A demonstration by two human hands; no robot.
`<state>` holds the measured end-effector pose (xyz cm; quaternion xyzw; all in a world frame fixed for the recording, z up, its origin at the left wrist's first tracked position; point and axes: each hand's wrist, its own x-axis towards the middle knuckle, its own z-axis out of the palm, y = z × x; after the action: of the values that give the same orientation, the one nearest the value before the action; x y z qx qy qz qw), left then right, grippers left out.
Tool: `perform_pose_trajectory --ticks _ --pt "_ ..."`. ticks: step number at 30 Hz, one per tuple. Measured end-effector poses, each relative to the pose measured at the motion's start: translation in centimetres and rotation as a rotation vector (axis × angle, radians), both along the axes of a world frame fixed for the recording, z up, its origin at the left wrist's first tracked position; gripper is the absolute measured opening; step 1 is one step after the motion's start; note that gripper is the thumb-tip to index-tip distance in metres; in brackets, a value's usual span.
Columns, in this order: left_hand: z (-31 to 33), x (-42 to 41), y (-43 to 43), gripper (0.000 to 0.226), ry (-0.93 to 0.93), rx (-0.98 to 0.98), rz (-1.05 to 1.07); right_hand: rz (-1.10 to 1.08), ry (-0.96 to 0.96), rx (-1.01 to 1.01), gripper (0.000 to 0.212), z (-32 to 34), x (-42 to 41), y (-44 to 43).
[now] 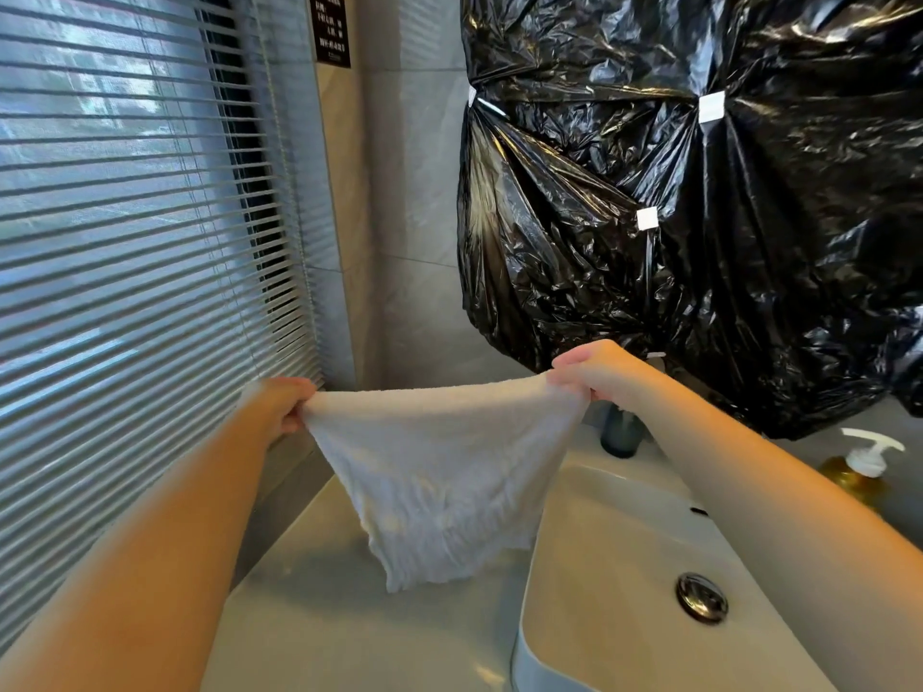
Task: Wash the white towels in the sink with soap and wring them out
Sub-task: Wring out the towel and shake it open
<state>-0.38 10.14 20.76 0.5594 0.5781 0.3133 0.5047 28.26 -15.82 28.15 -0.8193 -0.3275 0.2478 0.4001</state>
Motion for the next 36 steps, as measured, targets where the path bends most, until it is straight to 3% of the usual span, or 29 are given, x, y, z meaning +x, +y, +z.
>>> perform_pose_trajectory --ticks 1,3,5,6,9,14,18,21,29,33,36 --pt "0.6 -0.4 -0.6 0.01 -0.046 0.046 -0.071 0.081 -0.113 -0.12 0.041 -0.1 -0.1 -0.4" --pt "1.3 -0.9 -0.4 0.023 0.035 0.196 -0.281 0.196 -0.401 -0.343 0.039 -0.5 -0.6 -0.7" --pt "1.6 -0.8 -0.4 0.025 0.337 0.437 -0.419 0.215 -0.595 -0.427 0.009 -1.2 -1.5 -0.7" --pt "1.6 -0.7 -0.5 0.021 0.455 0.542 -0.42 0.198 -0.633 -0.416 0.027 -1.8 -1.4 -0.5" --pt "1.7 -0.7 -0.5 0.021 0.472 0.648 -0.304 0.24 -0.613 -0.237 0.046 -2.4 -1.6 -0.6" --pt "1.4 -1.0 0.3 0.016 0.215 0.541 -0.117 0.336 -0.436 -0.038 0.036 -2.7 -2.6 -0.5" --pt "2.3 -0.7 0.9 0.019 0.276 0.575 -0.106 0.321 -0.291 0.086 0.037 -3.5 -3.9 0.7" --pt "2.2 -0.6 2.5 0.018 0.38 0.576 -0.153 0.285 -0.269 0.072 0.029 -4.7 -4.2 1.9" --pt "-1.8 1.9 5.8 0.019 0.602 0.562 -0.231 0.192 -0.39 -0.14 0.036 -11.0 -3.2 4.3" --pt "-5.6 0.9 5.9 0.011 1.002 0.588 -0.547 0.354 -0.534 -0.366 0.044 -14.2 -5.2 4.1" --pt "-9.9 -0.6 4.3 0.026 1.325 0.579 -0.746 0.529 -0.58 -0.516 0.033 -18.1 -7.8 4.0"
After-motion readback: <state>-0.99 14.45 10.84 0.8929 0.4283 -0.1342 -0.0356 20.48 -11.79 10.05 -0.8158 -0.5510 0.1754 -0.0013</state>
